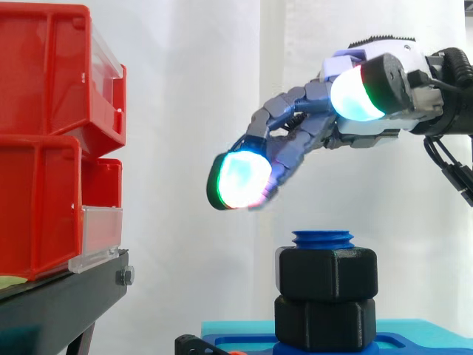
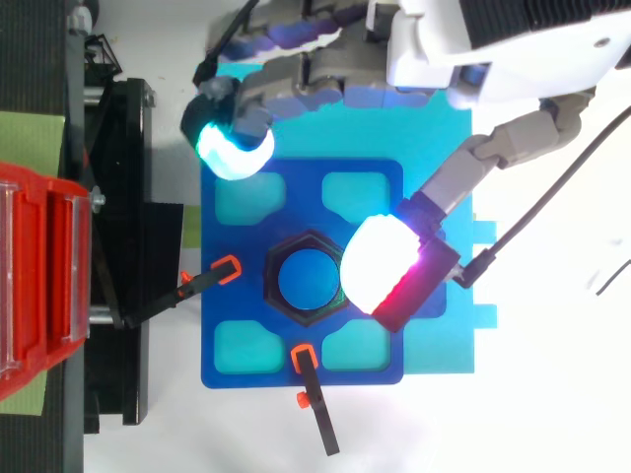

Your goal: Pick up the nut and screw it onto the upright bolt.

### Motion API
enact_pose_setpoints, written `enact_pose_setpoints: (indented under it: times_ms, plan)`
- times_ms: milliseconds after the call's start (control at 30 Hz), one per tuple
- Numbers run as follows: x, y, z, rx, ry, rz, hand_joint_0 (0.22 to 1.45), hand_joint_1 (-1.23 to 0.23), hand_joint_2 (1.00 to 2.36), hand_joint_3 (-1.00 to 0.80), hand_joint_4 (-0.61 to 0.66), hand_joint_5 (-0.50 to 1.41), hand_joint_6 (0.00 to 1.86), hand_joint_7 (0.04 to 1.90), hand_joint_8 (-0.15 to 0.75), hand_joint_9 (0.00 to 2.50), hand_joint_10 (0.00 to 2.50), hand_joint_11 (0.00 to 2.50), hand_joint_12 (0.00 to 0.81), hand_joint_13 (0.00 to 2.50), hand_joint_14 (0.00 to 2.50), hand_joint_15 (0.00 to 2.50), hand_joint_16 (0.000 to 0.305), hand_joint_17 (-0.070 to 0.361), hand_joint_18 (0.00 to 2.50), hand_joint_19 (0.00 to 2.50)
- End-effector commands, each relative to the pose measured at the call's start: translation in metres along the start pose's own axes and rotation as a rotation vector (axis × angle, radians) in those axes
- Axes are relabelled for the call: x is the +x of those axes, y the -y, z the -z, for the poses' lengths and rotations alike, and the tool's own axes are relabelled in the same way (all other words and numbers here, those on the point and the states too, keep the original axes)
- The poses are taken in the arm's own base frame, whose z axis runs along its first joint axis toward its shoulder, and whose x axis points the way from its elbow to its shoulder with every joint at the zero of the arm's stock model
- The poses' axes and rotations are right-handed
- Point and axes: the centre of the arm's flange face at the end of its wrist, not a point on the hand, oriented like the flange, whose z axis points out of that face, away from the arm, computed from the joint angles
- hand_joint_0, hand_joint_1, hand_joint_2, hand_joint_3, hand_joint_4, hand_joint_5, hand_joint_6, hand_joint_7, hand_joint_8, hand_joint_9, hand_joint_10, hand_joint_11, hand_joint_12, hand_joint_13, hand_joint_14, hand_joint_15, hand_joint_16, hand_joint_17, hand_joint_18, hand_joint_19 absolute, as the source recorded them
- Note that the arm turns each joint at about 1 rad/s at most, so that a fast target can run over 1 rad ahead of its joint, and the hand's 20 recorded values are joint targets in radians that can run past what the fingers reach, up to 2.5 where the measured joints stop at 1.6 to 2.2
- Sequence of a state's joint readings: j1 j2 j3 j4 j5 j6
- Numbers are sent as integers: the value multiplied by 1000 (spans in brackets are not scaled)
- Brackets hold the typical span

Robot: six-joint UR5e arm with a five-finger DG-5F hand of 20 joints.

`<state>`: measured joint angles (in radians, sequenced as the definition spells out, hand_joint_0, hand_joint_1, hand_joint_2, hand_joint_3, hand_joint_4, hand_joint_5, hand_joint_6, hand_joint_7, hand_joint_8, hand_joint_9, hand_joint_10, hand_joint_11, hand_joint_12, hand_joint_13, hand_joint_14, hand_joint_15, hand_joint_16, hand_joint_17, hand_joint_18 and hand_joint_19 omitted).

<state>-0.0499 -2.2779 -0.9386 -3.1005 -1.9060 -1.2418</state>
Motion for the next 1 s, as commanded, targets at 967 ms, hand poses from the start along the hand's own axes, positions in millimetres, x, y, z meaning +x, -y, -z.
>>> enact_pose_setpoints:
  times_ms: [967]
  plan:
    - [71,-17,-14,5,3,-54,431,-260,1000,-500,206,-106,504,910,283,549,0,0,392,81,0,0,56,127,0,0]
